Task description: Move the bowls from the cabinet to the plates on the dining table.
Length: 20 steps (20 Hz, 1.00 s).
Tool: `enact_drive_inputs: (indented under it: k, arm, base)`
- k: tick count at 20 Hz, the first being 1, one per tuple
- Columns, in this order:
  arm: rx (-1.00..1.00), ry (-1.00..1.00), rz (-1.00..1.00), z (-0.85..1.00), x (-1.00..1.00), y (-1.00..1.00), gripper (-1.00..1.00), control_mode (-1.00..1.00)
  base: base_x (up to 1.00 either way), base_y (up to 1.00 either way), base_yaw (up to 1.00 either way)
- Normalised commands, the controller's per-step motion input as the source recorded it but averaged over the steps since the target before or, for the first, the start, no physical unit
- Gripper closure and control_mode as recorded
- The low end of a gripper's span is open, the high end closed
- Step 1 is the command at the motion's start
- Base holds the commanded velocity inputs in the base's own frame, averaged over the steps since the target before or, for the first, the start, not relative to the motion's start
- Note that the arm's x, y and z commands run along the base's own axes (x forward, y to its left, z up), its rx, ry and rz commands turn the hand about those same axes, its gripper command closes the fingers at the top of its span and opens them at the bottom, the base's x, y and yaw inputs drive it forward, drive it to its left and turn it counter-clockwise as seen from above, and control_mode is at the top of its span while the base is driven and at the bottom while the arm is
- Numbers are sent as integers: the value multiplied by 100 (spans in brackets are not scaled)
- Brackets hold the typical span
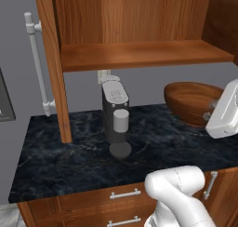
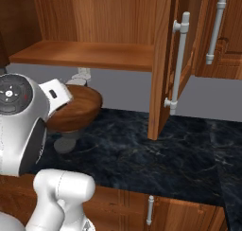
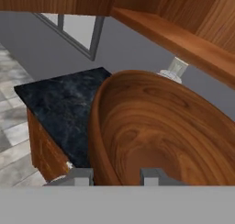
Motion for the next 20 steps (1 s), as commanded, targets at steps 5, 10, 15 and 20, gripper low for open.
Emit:
enact_drive_inputs:
  k: [5, 10, 15, 20]
  arm:
    - [0, -4, 0, 3, -31, 10, 100, -100]
    - [0, 0, 0, 1, -19, 3, 100, -100]
    - [0, 0, 0, 0, 0, 0, 100, -100]
    - [0, 0, 0, 0, 0, 0, 100, -100]
  base:
    - [0, 0, 0]
    - [0, 0, 0]
    - [0, 0, 0]
    - [0, 0, 0]
